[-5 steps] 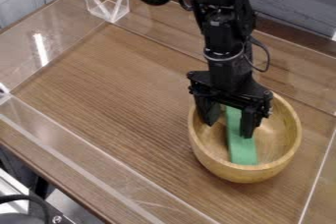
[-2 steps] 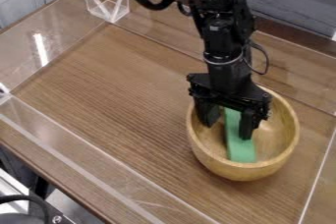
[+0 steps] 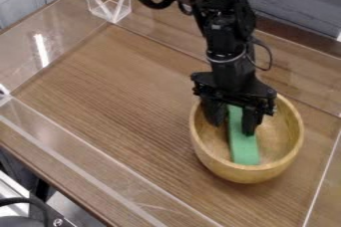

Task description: Put the green block in the brown bowl

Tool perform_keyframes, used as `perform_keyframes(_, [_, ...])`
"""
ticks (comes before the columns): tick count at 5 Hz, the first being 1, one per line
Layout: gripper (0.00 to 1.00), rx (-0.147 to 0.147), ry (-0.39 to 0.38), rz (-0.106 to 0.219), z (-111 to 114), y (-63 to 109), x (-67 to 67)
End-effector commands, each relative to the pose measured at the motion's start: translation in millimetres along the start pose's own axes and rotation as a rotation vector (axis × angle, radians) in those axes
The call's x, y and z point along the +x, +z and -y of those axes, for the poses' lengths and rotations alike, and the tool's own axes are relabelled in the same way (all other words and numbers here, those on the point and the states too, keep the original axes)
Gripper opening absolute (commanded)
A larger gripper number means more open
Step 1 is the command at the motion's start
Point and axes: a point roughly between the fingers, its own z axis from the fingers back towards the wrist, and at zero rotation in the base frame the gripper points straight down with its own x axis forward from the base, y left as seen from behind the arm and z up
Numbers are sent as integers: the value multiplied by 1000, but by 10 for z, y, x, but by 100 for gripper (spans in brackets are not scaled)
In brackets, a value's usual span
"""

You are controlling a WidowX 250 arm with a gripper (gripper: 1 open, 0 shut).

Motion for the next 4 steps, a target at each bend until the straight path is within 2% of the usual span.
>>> perform_keyframes(1, [0,4,-8,6,-16,-19,3])
perform_keyframes(4, [0,-3,-12,-2,25,45,-38])
